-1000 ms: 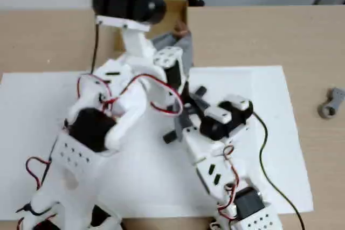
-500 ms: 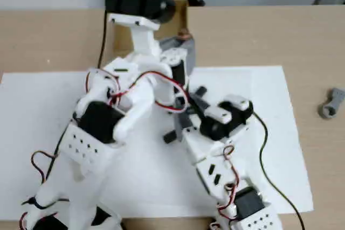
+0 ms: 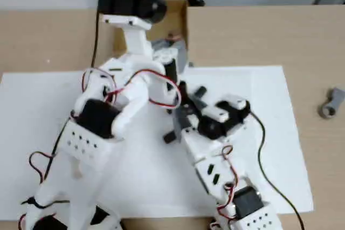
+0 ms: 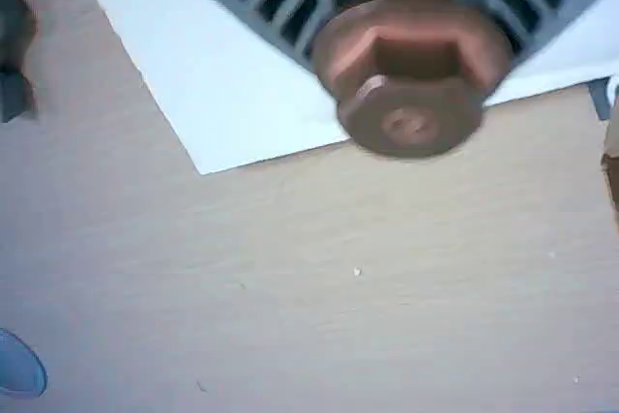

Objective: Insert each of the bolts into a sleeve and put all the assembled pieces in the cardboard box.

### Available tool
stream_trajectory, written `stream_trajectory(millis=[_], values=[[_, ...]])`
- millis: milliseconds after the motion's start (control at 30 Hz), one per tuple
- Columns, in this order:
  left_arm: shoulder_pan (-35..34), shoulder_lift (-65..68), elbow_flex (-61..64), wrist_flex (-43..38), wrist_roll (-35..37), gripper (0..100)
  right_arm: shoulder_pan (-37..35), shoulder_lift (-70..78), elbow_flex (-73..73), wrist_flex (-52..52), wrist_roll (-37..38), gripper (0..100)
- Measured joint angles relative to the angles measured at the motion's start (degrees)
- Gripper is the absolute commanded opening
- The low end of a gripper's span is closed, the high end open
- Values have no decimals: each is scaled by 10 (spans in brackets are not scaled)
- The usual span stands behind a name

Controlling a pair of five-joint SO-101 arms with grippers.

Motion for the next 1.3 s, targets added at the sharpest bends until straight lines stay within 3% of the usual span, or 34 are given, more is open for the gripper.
stream_trajectory(millis=[567, 800, 967, 1300], values=[[34, 1, 5, -4, 19, 6, 4, -2, -1, -1, 0, 4], [34, 0, 5, 42, 16, 6, 4, 0, 0, -1, 0, 4], [45, 0, 6, 89, -38, 8, 2, -1, 0, -1, 0, 4], [49, 2, -13, 166, -48, 156, 4, -1, -8, -1, 0, 4]])
